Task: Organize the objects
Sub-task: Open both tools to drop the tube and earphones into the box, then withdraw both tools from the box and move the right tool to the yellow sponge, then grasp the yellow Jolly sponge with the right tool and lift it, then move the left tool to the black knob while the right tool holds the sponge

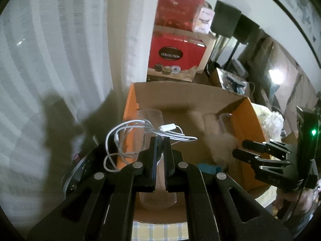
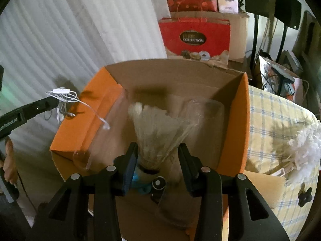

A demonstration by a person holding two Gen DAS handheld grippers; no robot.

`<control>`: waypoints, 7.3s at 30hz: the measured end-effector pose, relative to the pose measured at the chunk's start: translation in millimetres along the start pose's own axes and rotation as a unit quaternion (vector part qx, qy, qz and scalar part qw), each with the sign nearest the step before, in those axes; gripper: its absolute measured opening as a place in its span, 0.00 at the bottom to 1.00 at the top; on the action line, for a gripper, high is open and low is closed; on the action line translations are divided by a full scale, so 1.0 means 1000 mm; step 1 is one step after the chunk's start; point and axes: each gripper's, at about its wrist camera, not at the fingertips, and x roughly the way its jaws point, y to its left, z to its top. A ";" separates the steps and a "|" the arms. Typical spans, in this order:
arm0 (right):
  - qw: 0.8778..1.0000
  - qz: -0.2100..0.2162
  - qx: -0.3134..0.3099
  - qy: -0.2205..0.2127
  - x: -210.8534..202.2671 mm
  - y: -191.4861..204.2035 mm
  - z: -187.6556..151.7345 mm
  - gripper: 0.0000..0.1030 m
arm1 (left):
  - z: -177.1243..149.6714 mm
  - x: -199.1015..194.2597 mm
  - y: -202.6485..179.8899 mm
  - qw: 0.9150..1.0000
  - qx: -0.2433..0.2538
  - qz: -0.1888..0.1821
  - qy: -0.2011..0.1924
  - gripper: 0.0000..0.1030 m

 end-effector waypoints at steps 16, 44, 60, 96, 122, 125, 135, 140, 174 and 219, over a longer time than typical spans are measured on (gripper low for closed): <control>1.000 0.006 0.010 -0.027 -0.021 -0.004 -0.003 0.48 | -0.001 0.045 -0.007 0.995 -0.023 -0.077 0.059 0.05; 0.998 -0.009 0.014 -0.066 -0.064 -0.018 -0.017 0.56 | 0.001 0.016 -0.035 1.000 -0.001 -0.005 0.000 0.65; 0.993 -0.053 0.043 -0.098 -0.111 -0.061 -0.033 0.83 | -0.002 0.006 -0.091 0.998 0.022 -0.051 -0.034 1.00; 0.993 0.000 0.117 -0.030 -0.071 -0.125 -0.103 0.84 | -0.025 0.026 -0.178 0.991 0.061 -0.117 -0.008 1.00; 0.996 -0.015 0.091 0.008 -0.046 -0.116 -0.092 0.81 | -0.023 0.039 -0.169 0.991 0.055 -0.121 0.003 1.00; 0.996 -0.041 0.082 0.009 -0.054 -0.117 -0.091 0.77 | -0.023 0.040 -0.171 0.991 0.056 -0.122 0.004 1.00; 0.991 -0.011 0.134 0.014 -0.048 -0.125 -0.085 0.83 | -0.024 0.040 -0.171 0.991 0.052 -0.123 0.003 1.00; 0.992 -0.027 0.124 0.021 -0.037 -0.115 -0.083 0.84 | -0.024 0.040 -0.172 0.991 0.052 -0.125 0.003 1.00; 0.990 -0.055 0.118 -0.057 -0.114 -0.132 -0.094 0.83 | -0.029 0.024 -0.205 0.988 0.082 -0.130 -0.007 1.00; 0.951 -0.159 0.239 -0.118 -0.250 -0.271 -0.199 0.84 | -0.094 0.131 -0.431 0.947 0.269 -0.174 0.030 1.00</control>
